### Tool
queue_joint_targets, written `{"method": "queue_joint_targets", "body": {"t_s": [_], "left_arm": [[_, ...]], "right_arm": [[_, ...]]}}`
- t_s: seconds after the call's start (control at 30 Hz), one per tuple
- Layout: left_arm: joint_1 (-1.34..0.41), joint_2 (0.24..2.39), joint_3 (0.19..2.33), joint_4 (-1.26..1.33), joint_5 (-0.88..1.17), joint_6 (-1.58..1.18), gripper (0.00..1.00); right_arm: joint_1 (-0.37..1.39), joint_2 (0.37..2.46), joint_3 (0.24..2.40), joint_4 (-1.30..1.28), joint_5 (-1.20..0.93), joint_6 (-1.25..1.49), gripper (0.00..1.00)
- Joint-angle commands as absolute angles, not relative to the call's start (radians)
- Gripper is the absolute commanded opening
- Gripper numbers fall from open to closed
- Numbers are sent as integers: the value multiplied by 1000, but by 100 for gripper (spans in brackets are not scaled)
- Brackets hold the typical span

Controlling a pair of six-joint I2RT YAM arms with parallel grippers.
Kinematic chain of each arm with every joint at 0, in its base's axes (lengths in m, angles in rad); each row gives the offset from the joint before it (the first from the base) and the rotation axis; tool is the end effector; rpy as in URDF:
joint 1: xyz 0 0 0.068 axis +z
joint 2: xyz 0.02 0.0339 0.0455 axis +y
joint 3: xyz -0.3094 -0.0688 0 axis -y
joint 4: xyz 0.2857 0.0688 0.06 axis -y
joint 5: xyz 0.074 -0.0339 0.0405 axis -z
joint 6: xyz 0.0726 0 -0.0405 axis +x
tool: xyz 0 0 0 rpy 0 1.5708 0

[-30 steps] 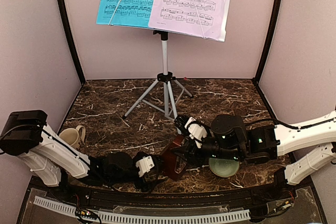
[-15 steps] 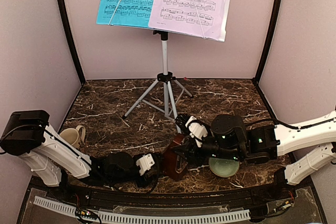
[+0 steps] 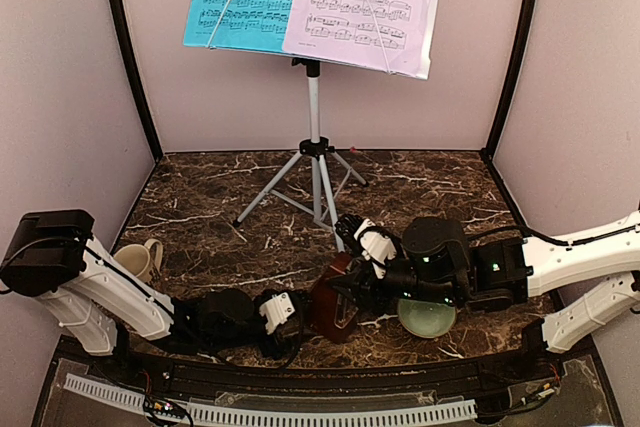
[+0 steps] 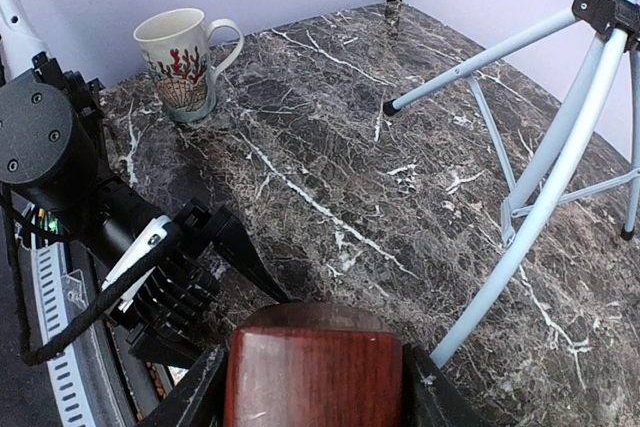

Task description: Set up the instrument practice props

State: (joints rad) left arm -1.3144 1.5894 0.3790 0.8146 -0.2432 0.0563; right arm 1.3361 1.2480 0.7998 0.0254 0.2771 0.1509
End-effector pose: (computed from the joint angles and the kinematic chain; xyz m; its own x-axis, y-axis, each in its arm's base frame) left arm 0.0970 -0.3012 0.1210 -0.0480 0.3983 -0.9160 0.8866 0.4393 0.1446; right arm 0.0976 0.3227 0.2782 -0.2262 -0.3244 -0.9185 -0.8532 0.5210 0.0261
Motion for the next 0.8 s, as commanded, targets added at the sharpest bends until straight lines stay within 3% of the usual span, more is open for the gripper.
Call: {"method": "queue_joint_targets", "body": {"t_s": [0.0, 0.13, 0.23, 0.77], "left_arm": [[-1312, 1573, 395, 833, -198, 60, 83], [-1311, 1586, 406, 845, -218, 47, 86], [-1311, 1592, 414, 842, -261, 38, 82], [-1259, 1580, 405, 791, -281, 21, 44]], "right_arm": [[1334, 1207, 809, 198, 287, 163, 17], [1334, 1216, 809, 209, 296, 199, 16], [1333, 1223, 808, 209, 293, 219, 15], [1333, 1237, 805, 233, 293, 259, 13]]}}
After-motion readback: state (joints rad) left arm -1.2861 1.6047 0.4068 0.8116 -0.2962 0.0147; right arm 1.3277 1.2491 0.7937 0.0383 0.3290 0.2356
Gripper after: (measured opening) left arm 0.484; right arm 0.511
